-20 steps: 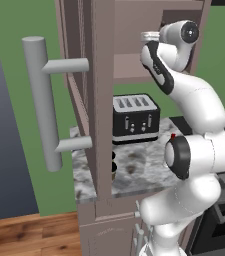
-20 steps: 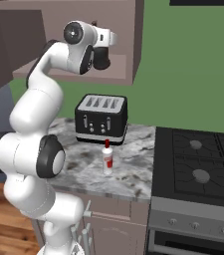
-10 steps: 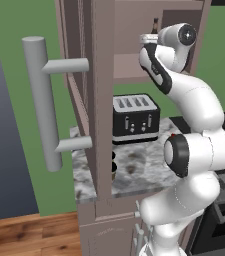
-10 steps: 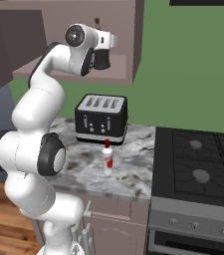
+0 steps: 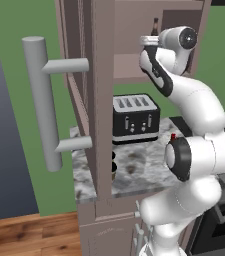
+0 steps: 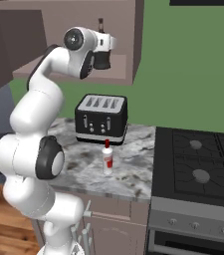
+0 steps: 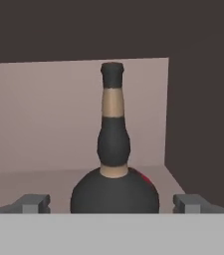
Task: Sort all alcoholic drinks to one cabinet, and non-alcoholic drinks to the other.
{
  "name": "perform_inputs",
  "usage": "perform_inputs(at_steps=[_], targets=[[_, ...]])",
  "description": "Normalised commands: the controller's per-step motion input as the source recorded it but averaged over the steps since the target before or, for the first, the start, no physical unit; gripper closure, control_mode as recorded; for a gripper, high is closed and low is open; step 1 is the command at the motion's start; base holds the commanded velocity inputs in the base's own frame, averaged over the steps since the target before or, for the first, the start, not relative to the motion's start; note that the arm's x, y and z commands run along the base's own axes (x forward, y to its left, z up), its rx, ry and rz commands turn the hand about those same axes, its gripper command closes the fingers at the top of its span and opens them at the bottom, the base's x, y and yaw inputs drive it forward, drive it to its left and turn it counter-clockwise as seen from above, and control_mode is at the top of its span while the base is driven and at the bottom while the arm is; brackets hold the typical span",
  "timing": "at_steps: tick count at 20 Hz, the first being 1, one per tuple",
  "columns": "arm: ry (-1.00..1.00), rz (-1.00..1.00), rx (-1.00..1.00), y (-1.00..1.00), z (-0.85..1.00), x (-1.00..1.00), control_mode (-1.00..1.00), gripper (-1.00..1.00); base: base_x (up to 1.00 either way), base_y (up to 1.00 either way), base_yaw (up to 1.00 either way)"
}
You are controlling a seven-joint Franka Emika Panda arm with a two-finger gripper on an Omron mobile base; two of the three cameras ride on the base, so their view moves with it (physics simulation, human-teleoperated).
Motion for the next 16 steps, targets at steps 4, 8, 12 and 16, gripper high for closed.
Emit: perform_inputs(at_steps=[4, 8, 12, 16], targets=[[-0.03, 0.00, 0.00, 0.00, 0.00, -0.45, -1.00, -1.00, 0.00, 0.00, 0.00], [0.01, 0.00, 0.00, 0.00, 0.00, -0.50, -1.00, -1.00, 0.00, 0.00, 0.00], [0.02, 0.00, 0.00, 0.00, 0.00, -0.54, -1.00, -1.00, 0.00, 0.00, 0.00], [0.01, 0.01, 0.00, 0.00, -0.04, -0.58, -1.00, -1.00, 0.00, 0.00, 0.00]])
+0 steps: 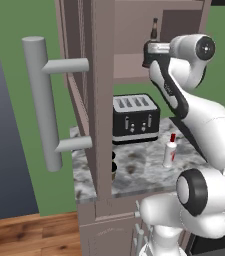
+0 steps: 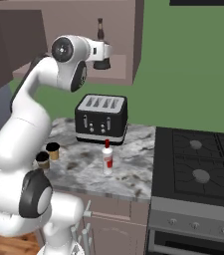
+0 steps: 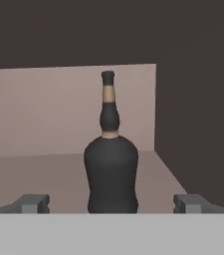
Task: Sort all alcoholic drinks to one cabinet, and non-alcoholic drinks to the other.
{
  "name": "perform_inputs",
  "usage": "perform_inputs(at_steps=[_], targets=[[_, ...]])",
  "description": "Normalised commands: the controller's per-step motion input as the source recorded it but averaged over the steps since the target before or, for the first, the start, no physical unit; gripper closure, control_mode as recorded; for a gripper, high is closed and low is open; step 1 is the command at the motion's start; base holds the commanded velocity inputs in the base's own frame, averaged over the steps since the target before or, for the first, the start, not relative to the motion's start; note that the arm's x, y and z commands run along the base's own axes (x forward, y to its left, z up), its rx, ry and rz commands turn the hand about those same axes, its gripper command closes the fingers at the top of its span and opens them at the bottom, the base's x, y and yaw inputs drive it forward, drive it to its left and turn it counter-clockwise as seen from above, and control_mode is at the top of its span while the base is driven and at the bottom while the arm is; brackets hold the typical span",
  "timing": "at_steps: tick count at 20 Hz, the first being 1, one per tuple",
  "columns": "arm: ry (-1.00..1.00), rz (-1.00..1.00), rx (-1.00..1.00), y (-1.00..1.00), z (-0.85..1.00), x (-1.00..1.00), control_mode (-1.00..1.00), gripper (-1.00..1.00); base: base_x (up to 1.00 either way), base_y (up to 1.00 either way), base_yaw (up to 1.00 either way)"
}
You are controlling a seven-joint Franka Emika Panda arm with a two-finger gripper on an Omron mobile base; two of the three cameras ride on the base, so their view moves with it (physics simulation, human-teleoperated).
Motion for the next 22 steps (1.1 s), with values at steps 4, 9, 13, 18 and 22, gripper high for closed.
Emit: perform_inputs(at_steps=[4, 9, 13, 18, 22], targets=[[0.00, 0.01, 0.00, 0.00, -0.02, -0.62, -1.00, -1.00, 0.00, 0.00, 0.00], [0.03, 0.00, 0.00, 0.00, 0.00, -0.55, -1.00, -1.00, 0.00, 0.00, 0.00], [0.10, 0.00, 0.00, 0.00, -0.03, -0.45, -1.00, -1.00, 0.00, 0.00, 0.00], [0.16, 0.00, 0.00, 0.00, -0.12, -0.39, -1.00, -1.00, 0.00, 0.00, 0.00], [0.13, 0.01, 0.00, 0.00, -0.23, -0.33, -1.00, -1.00, 0.00, 0.00, 0.00]])
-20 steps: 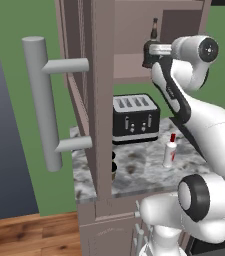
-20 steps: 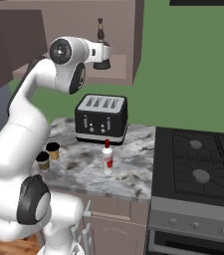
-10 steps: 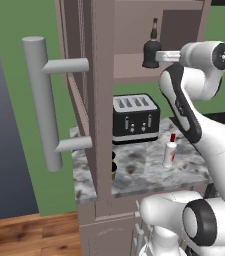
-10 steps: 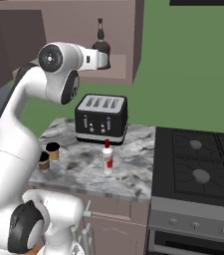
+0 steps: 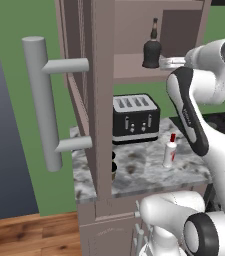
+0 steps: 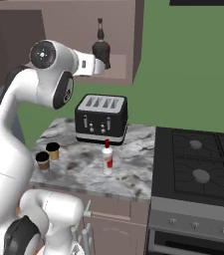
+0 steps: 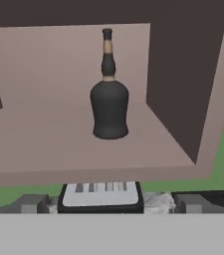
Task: Sort all alcoholic drinks to one cabinet, and non-alcoholic drinks to the other.
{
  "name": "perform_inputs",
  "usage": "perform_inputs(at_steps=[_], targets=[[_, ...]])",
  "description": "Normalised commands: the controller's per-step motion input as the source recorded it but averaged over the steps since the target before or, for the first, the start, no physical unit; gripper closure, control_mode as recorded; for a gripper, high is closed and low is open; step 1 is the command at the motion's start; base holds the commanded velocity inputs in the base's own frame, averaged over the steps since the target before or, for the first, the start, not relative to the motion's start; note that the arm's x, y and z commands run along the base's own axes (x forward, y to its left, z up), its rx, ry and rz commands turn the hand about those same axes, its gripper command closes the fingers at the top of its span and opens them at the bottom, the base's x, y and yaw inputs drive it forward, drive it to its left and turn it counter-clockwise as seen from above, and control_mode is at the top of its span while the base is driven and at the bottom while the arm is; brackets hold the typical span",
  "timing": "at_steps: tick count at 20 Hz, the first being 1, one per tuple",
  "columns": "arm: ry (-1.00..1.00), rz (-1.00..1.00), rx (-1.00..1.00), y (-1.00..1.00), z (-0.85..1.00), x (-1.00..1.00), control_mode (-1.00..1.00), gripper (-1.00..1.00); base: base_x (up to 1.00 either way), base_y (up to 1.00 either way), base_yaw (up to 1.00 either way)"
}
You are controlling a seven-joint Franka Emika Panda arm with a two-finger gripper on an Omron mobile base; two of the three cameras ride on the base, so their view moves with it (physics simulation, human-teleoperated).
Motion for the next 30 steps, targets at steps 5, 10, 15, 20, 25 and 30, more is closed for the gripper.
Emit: perform_inputs(at_steps=[5, 10, 15, 20, 25, 30], targets=[[0.12, 0.03, 0.00, 0.00, -0.29, -0.33, -1.00, -1.00, 0.00, 0.00, 0.00], [0.15, 0.03, 0.00, 0.00, -0.37, -0.34, -1.00, -1.00, 0.00, 0.00, 0.00], [0.14, 0.03, 0.00, 0.00, -0.31, -0.24, -1.00, -1.00, 0.00, 0.00, 0.00], [0.14, 0.03, 0.00, -0.01, -0.26, -0.12, -1.00, -1.00, 0.00, 0.00, 0.00], [0.05, 0.03, 0.00, -0.05, -0.35, -0.01, -1.00, -1.00, 0.00, 0.00, 0.00], [0.00, 0.03, 0.00, -0.05, -0.41, -0.02, -1.00, -1.00, 0.00, 0.00, 0.00]])
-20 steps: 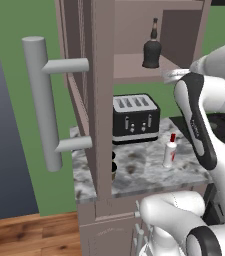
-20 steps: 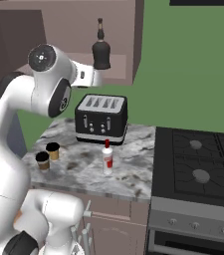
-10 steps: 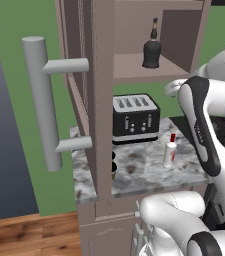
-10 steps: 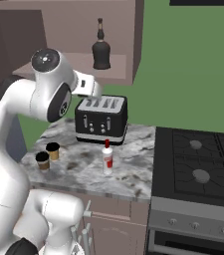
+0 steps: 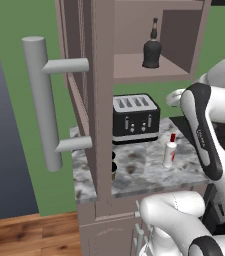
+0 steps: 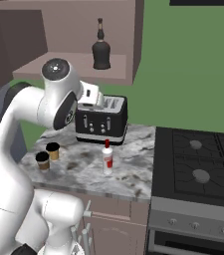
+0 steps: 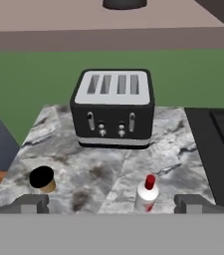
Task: Sort all alcoholic drinks to one cabinet, and non-alcoholic drinks to the other.
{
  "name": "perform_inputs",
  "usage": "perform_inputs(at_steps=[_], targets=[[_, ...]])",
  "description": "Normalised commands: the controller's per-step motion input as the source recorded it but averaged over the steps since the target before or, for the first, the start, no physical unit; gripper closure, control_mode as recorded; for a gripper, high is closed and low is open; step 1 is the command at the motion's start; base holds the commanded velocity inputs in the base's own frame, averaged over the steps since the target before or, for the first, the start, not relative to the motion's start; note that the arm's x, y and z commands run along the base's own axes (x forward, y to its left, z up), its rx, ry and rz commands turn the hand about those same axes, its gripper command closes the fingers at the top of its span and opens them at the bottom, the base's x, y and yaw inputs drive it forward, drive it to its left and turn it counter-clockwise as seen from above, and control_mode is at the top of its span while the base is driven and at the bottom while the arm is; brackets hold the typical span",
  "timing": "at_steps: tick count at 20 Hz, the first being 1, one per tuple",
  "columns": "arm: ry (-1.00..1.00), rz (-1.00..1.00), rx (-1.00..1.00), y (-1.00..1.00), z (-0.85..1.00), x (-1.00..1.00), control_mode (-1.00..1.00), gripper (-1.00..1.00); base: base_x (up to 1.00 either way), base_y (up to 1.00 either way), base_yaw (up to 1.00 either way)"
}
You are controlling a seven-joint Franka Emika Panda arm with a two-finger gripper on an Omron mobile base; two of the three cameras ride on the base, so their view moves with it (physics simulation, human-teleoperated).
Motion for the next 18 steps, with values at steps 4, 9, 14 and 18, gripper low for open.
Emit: perform_inputs(at_steps=[4, 9, 14, 18], targets=[[-0.01, 0.03, 0.00, -0.01, -0.36, -0.08, -1.00, -1.00, 0.00, 0.00, 0.00], [0.00, 0.03, 0.00, -0.03, -0.24, -0.06, -1.00, -1.00, 0.00, 0.00, 0.00], [0.02, 0.03, 0.00, -0.12, -0.16, -0.01, -1.00, -1.00, 0.00, 0.00, 0.00], [0.03, 0.02, -0.01, -0.10, -0.12, -0.01, -1.00, -1.00, 0.00, 0.00, 0.00]])
